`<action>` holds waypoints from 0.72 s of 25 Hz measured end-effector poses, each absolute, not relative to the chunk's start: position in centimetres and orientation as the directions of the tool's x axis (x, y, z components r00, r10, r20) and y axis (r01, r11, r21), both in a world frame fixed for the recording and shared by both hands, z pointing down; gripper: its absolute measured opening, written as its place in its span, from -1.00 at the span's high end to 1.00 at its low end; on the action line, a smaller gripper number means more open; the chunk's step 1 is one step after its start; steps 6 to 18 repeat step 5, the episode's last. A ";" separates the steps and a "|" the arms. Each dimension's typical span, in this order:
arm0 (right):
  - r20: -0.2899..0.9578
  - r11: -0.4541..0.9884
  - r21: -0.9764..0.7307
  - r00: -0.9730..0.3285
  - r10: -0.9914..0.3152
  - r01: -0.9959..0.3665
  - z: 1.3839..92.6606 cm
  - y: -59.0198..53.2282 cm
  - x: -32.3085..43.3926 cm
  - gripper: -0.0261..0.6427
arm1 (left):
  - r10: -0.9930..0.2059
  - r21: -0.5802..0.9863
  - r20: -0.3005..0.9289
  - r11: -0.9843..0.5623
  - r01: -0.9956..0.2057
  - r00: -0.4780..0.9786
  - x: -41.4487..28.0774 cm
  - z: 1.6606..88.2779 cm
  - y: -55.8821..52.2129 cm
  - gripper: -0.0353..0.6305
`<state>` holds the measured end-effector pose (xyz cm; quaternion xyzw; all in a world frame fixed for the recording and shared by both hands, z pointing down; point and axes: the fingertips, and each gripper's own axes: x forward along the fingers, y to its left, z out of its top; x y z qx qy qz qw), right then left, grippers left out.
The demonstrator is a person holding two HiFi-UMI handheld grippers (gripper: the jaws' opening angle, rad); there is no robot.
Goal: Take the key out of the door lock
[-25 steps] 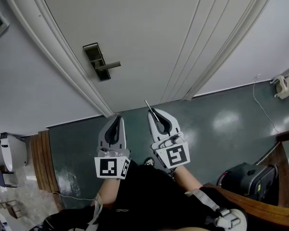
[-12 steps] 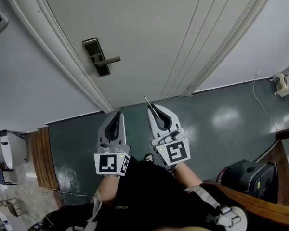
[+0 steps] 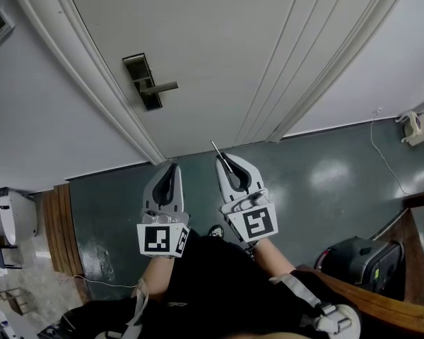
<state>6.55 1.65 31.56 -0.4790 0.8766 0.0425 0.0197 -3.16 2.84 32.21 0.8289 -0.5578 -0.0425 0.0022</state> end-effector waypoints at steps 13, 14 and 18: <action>-0.046 0.527 0.050 -0.529 -0.847 -0.848 31.9 1.1 7.1 0.83 | -0.927 0.050 -0.067 -0.371 -0.927 0.368 -2.9 32.2 2.3 0.82; -0.046 0.527 0.050 -0.529 -0.847 -0.848 31.9 1.1 7.1 0.83 | -0.927 0.050 -0.067 -0.371 -0.927 0.368 -2.9 32.2 2.3 0.82; -0.046 0.527 0.050 -0.529 -0.847 -0.848 31.9 1.1 7.1 0.83 | -0.927 0.050 -0.067 -0.371 -0.927 0.368 -2.9 32.2 2.3 0.82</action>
